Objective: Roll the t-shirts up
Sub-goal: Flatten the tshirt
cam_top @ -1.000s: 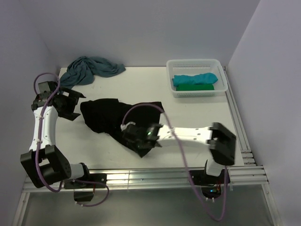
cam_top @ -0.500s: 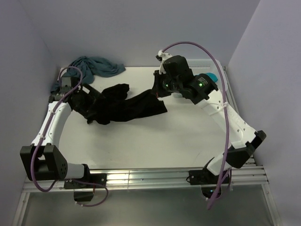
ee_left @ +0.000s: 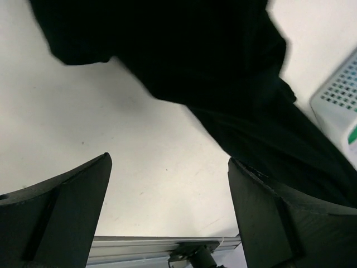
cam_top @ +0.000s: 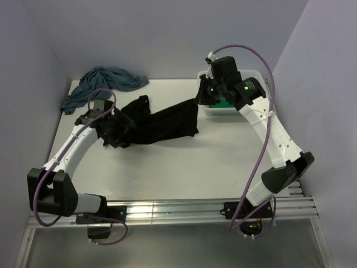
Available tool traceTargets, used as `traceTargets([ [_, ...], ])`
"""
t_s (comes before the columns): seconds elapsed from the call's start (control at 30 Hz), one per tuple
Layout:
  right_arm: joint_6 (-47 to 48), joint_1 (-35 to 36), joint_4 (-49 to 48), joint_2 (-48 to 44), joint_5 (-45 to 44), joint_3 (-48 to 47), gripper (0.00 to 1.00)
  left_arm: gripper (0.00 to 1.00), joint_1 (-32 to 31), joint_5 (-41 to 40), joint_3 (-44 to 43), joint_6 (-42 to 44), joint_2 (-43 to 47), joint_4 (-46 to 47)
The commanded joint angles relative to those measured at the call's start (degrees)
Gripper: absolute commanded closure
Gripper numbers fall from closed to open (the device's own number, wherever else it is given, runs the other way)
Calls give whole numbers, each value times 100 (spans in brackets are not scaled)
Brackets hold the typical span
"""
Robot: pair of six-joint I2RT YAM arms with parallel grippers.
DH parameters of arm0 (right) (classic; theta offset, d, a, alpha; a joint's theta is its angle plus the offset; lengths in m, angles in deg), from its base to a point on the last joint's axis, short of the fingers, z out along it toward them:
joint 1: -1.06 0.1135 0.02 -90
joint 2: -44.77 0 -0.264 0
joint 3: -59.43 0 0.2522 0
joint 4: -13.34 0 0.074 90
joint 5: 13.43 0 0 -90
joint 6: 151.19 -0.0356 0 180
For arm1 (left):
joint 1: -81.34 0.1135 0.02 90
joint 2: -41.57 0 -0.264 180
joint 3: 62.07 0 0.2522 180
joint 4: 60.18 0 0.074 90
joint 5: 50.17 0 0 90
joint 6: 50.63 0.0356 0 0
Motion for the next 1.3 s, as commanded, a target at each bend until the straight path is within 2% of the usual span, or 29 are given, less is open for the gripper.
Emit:
traceTargets([
  [0.0, -103, -151, -160, -162, 222, -159, 100, 9, -68, -410, 400, -669, 232, 465],
  [0.17, -156, -151, -239, -286, 266, 70, 100, 11, -68, -796, 533, -951, 206, 1107],
  [0.23, -165, -151, -265, -321, 283, 166, 100, 12, -68, -1200, 524, -1074, 241, 1178],
  [0.4, -200, -160, -309, -330, 389, 246, 100, 21, -68, -1877, 717, -1898, 137, 1337],
  [0.63, -235, -160, -309, -233, 450, 175, 100, 24, -94, -1825, 498, -2191, -435, 1022],
  [0.7, -253, -160, -309, -233, 459, 184, 100, 30, -129, -1817, 558, -2226, -575, 1028],
  [0.77, -244, -160, -327, -233, 459, 210, 100, 61, -138, -1825, 638, -2200, -742, 1222],
  [0.8, -244, -168, -327, -250, 451, 219, 100, 83, -138, -1912, 534, -2052, -813, 1222],
  [0.83, -226, -168, -327, -259, 450, 228, 100, 100, -103, -2009, 359, -1920, -883, 1126],
  [0.87, -183, -168, -318, -277, 450, 245, 100, 100, -86, -2428, 113, -1588, -1040, 647],
  [0.93, -121, -177, -318, -303, 538, 272, 100, 100, -103, -2878, -940, -1139, -1164, 21],
  [0.97, -60, -177, -344, -382, 634, 342, 100, 100, -120, -3507, -1353, -754, -1269, -843],
  [1.0, -42, -168, -371, -435, 731, 412, 100, 100, -164, -3826, -2192, -628, -1305, -1287],
  [1.1, -50, -160, -756, -777, 1065, 816, 100, 100, -453, -4880, -3557, -627, -1210, -3068],
  [1.17, -112, -160, -915, -1137, 935, 1158, 100, 100, -664, -5111, -3931, -513, -842, -3347],
  [1.27, -103, -168, -987, -1305, 523, 1178, 100, 100, -1052, -4728, -3749, 161, -332, -2359],
])
